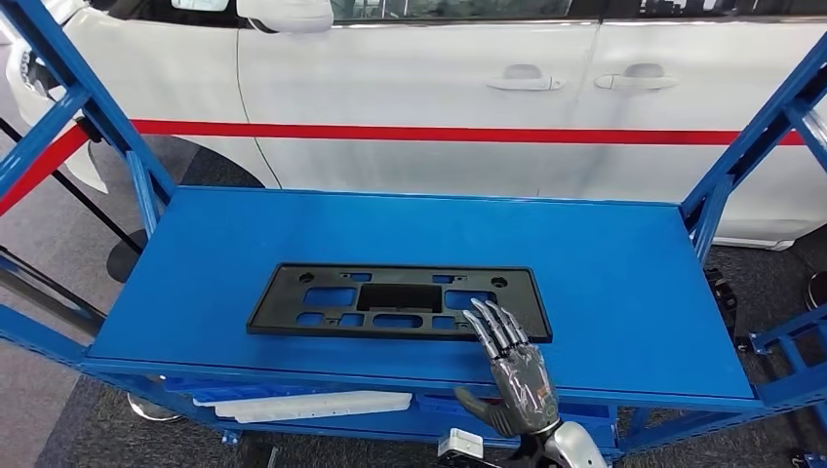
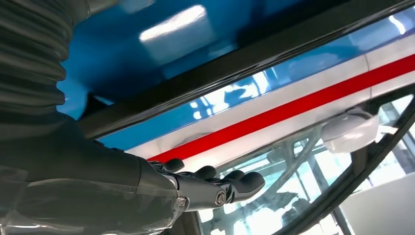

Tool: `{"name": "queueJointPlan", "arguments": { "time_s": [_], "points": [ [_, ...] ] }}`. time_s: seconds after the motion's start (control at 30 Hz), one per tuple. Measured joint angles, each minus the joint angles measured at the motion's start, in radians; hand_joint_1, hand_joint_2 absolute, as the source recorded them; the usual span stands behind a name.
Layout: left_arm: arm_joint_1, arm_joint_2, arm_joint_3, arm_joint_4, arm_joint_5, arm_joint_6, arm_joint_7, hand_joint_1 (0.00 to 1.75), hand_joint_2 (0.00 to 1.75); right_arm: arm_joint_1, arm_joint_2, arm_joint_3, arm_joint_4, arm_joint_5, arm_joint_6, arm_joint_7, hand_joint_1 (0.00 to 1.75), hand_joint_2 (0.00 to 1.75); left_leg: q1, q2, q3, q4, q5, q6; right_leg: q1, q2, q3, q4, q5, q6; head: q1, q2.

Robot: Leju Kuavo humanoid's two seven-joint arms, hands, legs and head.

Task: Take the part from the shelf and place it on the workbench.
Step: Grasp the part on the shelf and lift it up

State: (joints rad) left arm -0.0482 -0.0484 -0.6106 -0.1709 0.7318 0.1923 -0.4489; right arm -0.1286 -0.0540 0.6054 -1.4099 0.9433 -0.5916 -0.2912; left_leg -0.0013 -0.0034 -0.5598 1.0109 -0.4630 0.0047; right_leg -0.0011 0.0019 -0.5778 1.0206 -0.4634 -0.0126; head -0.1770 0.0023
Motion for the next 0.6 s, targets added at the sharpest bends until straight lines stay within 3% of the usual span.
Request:
{"name": "queueJointPlan", "arguments": {
  "time_s": [0.1,0.2,0.27,0.3,0.33,0.4,0.43,0.6],
  "points": [
    [0.002,-0.006,0.0,0.0,-0.004,0.0,0.001,0.0,0.0,-0.032,0.017,0.008,0.034,0.001,0.003,0.001,0.0,1.75,0.007,0.0,0.005,-0.017,0.013,0.013,0.0,-0.001,-0.008,0.019,-0.015,0.017,0.0,0.0],
    [-0.001,-0.01,-0.002,0.0,-0.012,0.001,0.005,0.0,0.0,-0.081,0.033,0.02,0.085,0.009,0.008,0.006,0.0,1.75,0.01,0.003,0.005,-0.025,0.02,0.022,-0.006,-0.001,-0.081,0.174,-0.1,0.03,0.0,0.0],
    [-0.002,-0.013,-0.008,0.0,-0.013,0.001,0.008,0.0,0.0,-0.107,0.044,0.032,0.122,0.028,0.011,0.016,0.0,1.75,0.01,0.003,0.004,-0.022,0.02,0.021,-0.011,-0.002,-0.123,0.26,-0.121,0.035,0.0,0.0],
    [-0.002,-0.014,-0.011,0.0,-0.013,0.001,0.008,0.0,0.0,-0.119,0.051,0.039,0.137,0.039,0.013,0.021,0.0,1.75,0.01,0.002,0.003,-0.021,0.019,0.02,-0.014,-0.002,-0.12,0.252,-0.104,0.037,0.0,0.0],
    [-0.002,-0.016,-0.015,0.0,-0.013,0.001,0.009,0.0,0.0,-0.132,0.058,0.048,0.151,0.051,0.017,0.026,0.0,1.75,0.011,0.001,0.003,-0.018,0.018,0.018,-0.017,-0.002,-0.1,0.208,-0.072,0.037,0.0,0.0],
    [-0.004,-0.018,-0.019,0.0,-0.013,0.0,0.009,0.0,0.0,-0.163,0.073,0.065,0.175,0.075,0.023,0.036,0.0,1.75,0.01,0.0,0.001,-0.009,0.012,0.01,-0.019,-0.002,-0.04,0.078,-0.014,0.034,0.0,0.0],
    [-0.005,-0.019,-0.021,0.0,-0.014,0.0,0.009,0.0,0.0,-0.178,0.081,0.075,0.186,0.088,0.027,0.043,0.0,1.75,0.008,0.0,-0.002,-0.005,0.009,0.004,-0.018,-0.001,-0.021,0.035,-0.001,0.03,0.0,0.0],
    [-0.007,-0.021,-0.025,0.0,-0.016,-0.001,0.011,0.0,0.0,-0.234,0.12,0.12,0.231,0.168,0.058,0.084,0.0,1.75,0.011,0.0,-0.014,0.016,-0.007,-0.025,-0.012,0.001,-0.014,0.007,0.004,-0.003,0.0,0.0]
  ]
}}
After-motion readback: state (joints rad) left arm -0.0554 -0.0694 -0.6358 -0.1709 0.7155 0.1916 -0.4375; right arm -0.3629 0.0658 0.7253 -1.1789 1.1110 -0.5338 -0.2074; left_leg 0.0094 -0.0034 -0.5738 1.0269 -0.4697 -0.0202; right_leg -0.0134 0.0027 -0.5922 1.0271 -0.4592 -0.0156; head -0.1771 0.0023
